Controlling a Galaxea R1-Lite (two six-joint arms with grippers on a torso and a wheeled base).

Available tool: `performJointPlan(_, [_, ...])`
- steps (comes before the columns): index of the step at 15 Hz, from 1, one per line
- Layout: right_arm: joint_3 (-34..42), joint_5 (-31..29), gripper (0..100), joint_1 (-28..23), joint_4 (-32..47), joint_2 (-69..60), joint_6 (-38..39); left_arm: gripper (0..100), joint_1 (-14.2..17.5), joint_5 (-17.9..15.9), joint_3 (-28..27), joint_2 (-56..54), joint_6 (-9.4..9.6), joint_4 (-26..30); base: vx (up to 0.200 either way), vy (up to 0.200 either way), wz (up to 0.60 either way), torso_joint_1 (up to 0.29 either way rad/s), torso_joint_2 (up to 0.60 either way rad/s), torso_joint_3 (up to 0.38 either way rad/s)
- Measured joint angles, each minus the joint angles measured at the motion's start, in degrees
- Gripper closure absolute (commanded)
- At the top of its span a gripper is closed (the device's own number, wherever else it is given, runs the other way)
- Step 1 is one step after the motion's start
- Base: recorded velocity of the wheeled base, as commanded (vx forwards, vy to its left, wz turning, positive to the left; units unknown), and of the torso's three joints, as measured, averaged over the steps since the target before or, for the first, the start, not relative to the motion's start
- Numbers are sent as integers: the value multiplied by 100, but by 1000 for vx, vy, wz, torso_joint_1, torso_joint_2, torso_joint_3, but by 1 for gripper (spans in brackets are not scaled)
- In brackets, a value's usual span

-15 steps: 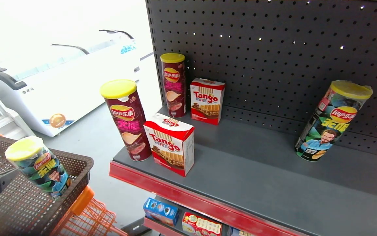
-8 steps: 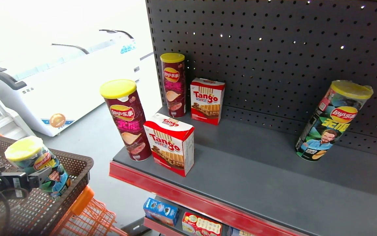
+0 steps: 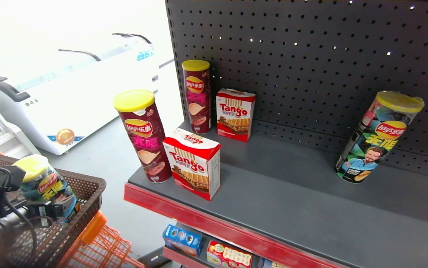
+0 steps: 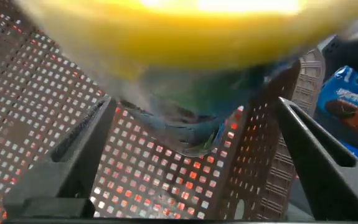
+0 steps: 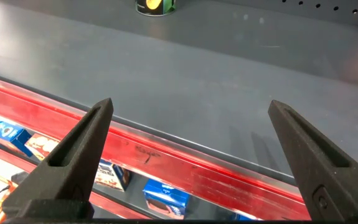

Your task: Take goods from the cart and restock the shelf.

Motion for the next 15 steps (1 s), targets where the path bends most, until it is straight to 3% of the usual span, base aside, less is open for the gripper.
performJointPlan(6, [0,0,0,0,0,0,-4,0,85,0,-538,474,-2,-16,0,0,0,0,0,0])
performJointPlan(7, [0,0,0,2,2,0,-2,100,89,0,-631,549,-7,-9,0,0,0,0,0,0])
performJointPlan(15, [0,-2,0,0,0,0,-2,100,-215,11,-1215,822,11,-95,0,0,0,0,0,0])
